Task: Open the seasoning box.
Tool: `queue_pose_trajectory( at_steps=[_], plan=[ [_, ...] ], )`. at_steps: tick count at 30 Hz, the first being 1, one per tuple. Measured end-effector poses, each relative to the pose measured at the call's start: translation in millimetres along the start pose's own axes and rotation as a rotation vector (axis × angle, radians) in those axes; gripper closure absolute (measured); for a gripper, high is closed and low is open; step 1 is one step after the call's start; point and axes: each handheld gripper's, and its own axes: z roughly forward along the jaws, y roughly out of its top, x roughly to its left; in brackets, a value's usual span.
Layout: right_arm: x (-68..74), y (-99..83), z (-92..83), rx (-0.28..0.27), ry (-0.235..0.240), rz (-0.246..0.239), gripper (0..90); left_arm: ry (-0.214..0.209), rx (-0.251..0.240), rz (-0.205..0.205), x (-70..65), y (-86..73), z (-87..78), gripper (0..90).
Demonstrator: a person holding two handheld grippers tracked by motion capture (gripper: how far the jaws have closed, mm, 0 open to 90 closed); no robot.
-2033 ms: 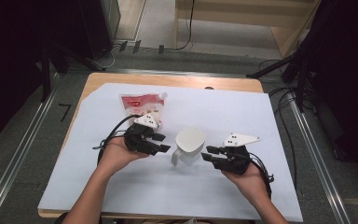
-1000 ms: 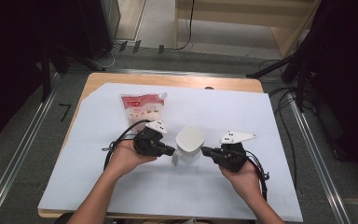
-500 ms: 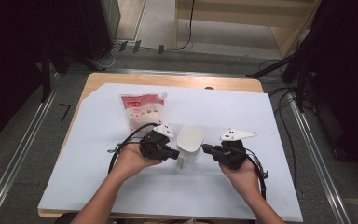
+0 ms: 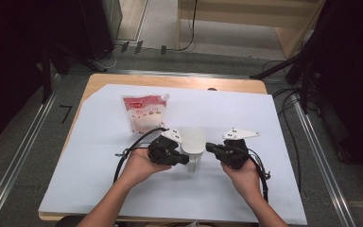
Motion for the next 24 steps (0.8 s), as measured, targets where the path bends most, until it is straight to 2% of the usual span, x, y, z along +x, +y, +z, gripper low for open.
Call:
queue_pose_trajectory(
  at_steps=[9, 13, 17, 20, 21, 24],
  plan=[
    [-1.9, 0.4, 3.6, 0.001, -0.016, 0.006, 90.0, -0.007, -0.026, 0.002, -7.2, 4.9, 11.5, 90.0],
    [-4.2, 0.1, 4.9, 0.003, -0.010, 0.002, 90.0, -0.036, -0.032, -0.025, -4.6, 4.4, 12.9, 89.3],
    [-4.5, 0.8, 1.5, -0.002, -0.002, 0.001, 90.0, -0.043, -0.030, -0.022, -4.1, 4.0, 4.0, 86.9],
    [-5.0, 1.5, -4.4, -0.008, 0.004, 0.002, 90.0, -0.034, -0.007, -0.021, -2.6, 2.6, -3.3, 85.0],
    [-4.6, 2.0, -8.8, -0.008, 0.010, 0.007, 90.0, -0.043, 0.007, -0.022, -1.6, 2.0, -7.9, 82.7],
    [-3.6, 2.5, -13.1, -0.011, 0.017, 0.008, 90.0, -0.039, 0.000, -0.021, -0.5, 1.2, -12.0, 80.4]
  ],
)
